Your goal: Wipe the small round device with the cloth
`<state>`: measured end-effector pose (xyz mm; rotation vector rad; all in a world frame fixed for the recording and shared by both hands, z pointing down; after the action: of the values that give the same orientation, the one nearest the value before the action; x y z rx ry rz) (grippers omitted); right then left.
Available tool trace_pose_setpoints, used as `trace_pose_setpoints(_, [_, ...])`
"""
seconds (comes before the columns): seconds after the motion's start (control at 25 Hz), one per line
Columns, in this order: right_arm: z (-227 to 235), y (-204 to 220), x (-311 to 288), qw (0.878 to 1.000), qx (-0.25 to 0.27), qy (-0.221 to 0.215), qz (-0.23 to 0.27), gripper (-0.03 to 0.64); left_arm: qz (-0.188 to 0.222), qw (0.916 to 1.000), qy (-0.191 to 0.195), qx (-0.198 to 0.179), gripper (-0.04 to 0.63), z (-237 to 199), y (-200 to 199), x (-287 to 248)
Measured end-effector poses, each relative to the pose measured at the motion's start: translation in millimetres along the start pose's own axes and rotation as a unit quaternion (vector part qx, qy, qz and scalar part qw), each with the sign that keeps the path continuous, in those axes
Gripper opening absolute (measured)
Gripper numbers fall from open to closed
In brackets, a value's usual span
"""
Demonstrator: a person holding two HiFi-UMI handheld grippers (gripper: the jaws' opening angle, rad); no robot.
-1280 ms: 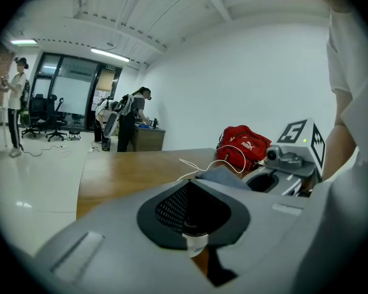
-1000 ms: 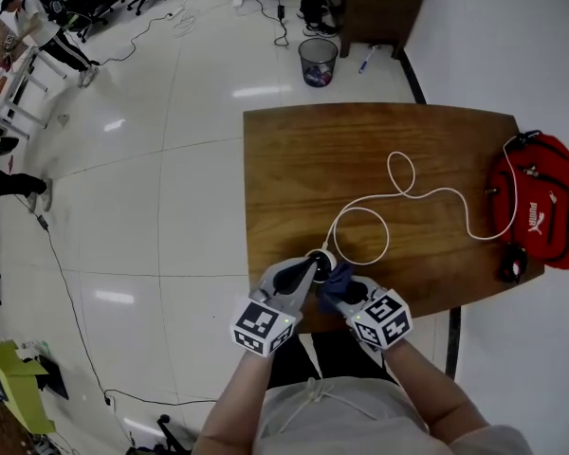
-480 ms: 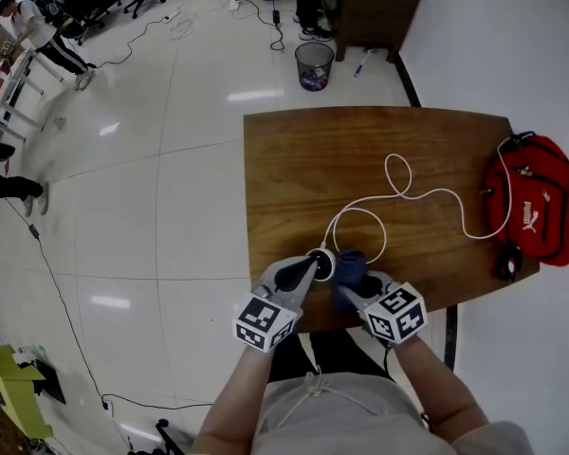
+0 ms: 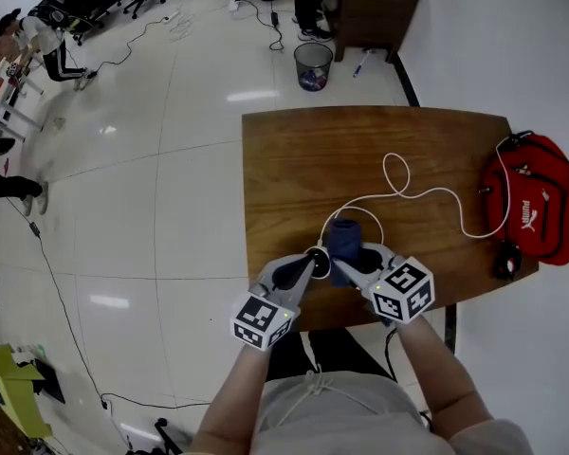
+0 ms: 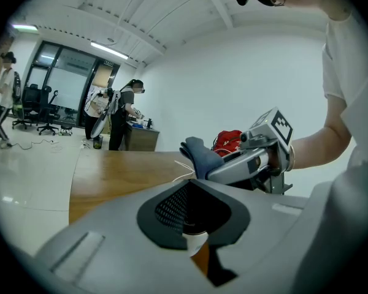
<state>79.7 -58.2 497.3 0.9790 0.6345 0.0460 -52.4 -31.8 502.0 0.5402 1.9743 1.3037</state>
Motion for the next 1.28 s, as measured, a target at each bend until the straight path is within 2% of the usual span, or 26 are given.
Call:
trace_pose_setpoints(0.16, [19.2, 14.4, -5.2, 0.999, -0.031, 0.015, -0.018, 0.104, 0.005, 0.9999, 0.003, 0.010, 0.007, -0.9, -0.6, -1.1])
trace_pose_setpoints(0.44, [42.1, 62.6, -28.2, 0.992, -0.113, 0.000, -0.058, 0.104, 0.009, 0.9998, 0.003, 0.019, 0.006, -2.9, -2.5, -4.4])
trace_pose_setpoints(0.56, [46.6, 69.3, -31.1, 0.989, -0.127, -0.002, -0.076, 0.104, 0.005, 0.9998, 0.002, 0.019, 0.006, -3.7, -2.2, -4.2])
trace_pose_setpoints(0.72, [44.0, 26.5, -14.3, 0.995, -0.068, -0.018, -0.065, 0.104, -0.003, 0.9999, -0.002, 0.013, 0.006, -3.6, -1.6, -4.0])
trace_pose_setpoints(0.84, [30.6, -26.5, -4.6, 0.997, 0.002, -0.066, -0.047, 0.104, -0.009, 0.9998, -0.004, 0.018, 0.006, -3.4, -0.9, -5.0])
trace_pose_setpoints(0.92, [17.9, -51.4, -8.0, 0.992, 0.048, -0.104, -0.056, 0.104, -0.011, 0.9998, -0.004, 0.019, 0.006, -3.1, -0.4, -5.1])
trace_pose_setpoints(1.04, [5.9, -60.7, -28.8, 0.978, 0.095, -0.149, -0.109, 0.104, -0.013, 0.9998, -0.003, 0.012, 0.006, -3.2, -0.7, -4.0])
trace_pose_setpoints(1.16, [11.7, -54.7, -52.3, 0.970, 0.116, -0.150, -0.154, 0.104, -0.016, 0.9999, -0.003, 0.004, 0.007, -2.4, -0.9, -4.6])
trace_pose_setpoints(1.28, [19.9, -52.1, -67.7, 0.968, 0.111, -0.151, -0.166, 0.104, -0.014, 0.9999, -0.003, 0.001, 0.007, -1.0, -4.2, -5.3])
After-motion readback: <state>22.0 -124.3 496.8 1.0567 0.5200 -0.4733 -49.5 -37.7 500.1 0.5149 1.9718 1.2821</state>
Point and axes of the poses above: the fingertips, and each gripper's own axes: x backward along the fingers, z to its right, y out of its underside, the point moved 6 cm from there along x, backward along the fingers, and after that the axes turned 5 degrees about -y, right-handed, at the moved point
